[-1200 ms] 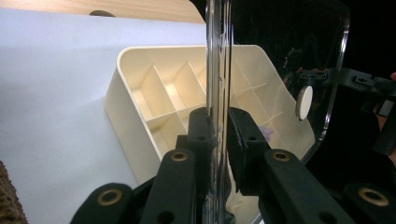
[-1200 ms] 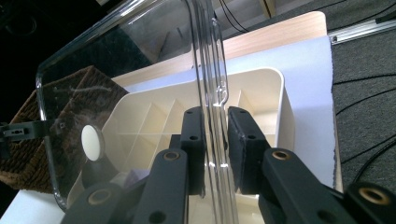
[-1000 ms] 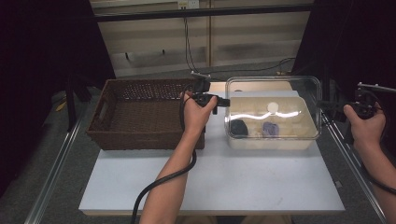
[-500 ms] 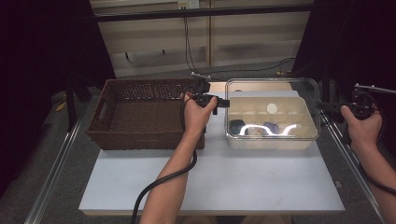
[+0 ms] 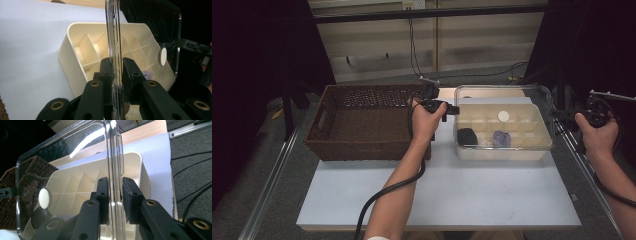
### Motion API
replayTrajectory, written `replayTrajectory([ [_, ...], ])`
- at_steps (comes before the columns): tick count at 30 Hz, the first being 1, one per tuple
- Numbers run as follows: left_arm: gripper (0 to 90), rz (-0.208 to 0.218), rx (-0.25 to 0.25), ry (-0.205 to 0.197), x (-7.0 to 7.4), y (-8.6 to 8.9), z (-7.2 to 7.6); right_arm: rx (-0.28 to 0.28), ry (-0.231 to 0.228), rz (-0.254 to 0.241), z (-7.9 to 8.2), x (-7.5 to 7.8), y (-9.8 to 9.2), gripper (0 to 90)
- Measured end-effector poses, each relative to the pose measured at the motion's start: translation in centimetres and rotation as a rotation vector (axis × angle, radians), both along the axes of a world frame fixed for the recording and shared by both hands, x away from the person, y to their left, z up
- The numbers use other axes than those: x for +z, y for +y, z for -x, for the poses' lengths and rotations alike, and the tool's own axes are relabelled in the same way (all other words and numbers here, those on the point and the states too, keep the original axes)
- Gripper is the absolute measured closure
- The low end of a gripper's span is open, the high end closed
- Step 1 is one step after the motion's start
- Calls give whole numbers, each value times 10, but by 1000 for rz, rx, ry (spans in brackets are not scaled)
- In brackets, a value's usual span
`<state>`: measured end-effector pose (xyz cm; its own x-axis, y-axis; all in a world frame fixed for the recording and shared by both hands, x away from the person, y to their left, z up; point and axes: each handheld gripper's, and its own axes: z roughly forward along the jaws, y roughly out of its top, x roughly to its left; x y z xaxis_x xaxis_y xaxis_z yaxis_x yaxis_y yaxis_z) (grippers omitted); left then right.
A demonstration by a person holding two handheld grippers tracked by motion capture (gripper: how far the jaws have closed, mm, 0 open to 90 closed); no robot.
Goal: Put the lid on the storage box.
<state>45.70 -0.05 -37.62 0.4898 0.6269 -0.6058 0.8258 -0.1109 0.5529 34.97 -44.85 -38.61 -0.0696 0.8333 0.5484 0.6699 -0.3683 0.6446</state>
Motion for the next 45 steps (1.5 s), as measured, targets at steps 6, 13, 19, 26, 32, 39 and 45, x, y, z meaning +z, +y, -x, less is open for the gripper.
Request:
replayTrajectory([
  [6, 776, -4, 6, 16, -3, -2, -3, -12, 12, -1, -4, -4, 0, 769],
  [13, 704, -73, 15, 0, -13, -7, -8, -42, -9, 29, -12, -8, 2, 738],
  [19, 703, -56, 25, -25, -12, 0, -4, -3, -3, 55, -7, -6, 10, 794],
  [26, 692, -48, 7, -35, -7, 5, 9, 19, -3, 58, 5, -4, 16, 797],
  [32, 677, -49, -19, -47, -6, 12, 23, 38, -6, 62, 17, -3, 22, 796],
  [39, 651, -38, -54, -63, -1, 16, 39, 35, -9, 57, 29, -2, 26, 796],
  [45, 647, -28, -66, -67, -2, 19, 48, 45, -5, 64, 36, -2, 32, 812],
])
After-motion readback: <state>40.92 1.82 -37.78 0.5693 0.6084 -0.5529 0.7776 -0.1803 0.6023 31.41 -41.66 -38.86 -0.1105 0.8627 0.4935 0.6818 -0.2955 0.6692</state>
